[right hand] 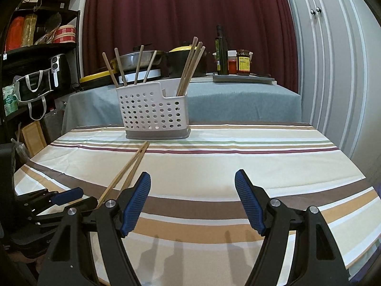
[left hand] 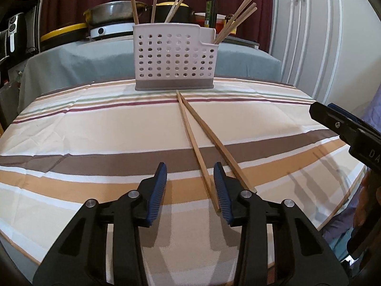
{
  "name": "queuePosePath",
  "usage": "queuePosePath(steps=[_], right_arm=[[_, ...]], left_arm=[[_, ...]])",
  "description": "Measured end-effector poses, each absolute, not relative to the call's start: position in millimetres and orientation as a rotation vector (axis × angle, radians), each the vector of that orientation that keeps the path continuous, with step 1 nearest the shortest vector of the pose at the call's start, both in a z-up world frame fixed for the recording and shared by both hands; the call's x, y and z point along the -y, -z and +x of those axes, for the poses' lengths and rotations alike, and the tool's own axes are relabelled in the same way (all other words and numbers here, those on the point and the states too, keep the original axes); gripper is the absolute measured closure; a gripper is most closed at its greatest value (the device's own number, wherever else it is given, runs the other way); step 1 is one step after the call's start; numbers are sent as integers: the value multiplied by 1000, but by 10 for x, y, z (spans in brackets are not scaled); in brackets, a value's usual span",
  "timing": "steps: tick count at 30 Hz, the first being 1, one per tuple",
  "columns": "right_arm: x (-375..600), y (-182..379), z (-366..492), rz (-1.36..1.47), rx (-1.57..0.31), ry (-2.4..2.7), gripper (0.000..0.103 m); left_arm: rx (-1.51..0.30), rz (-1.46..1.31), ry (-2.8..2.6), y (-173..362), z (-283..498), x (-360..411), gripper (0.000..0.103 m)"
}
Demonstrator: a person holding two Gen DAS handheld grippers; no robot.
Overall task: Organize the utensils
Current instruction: 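Close the left tool on a chopstick while the right tool grasps another chopstick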
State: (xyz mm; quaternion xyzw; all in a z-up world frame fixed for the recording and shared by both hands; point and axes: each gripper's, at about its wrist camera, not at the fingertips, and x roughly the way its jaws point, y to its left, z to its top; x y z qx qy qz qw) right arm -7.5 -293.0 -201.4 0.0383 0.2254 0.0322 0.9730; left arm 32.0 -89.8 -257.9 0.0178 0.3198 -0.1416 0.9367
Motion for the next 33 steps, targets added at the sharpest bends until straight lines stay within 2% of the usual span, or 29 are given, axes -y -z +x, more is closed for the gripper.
queuePosePath(steps=[7,10,17,21,33], right_arm=[[2893,2030,-69,71,-461,-68,32],[2887,2033,-67,70,-462,-68,32],[2879,2031,-58,68,-463,-68,32],[2877,2034,-60,68,-462,-67,32],[2819,2059,-43,62,-466,-76,32]], left_arm=[[-666,37,292,2638,329,906,65],[-665,36,296,2640,331,908,69],[-666,43,314,2641,331,941,82],[-666,50,333,2638,332,961,95],[-652,38,305,2589,333,755,97]])
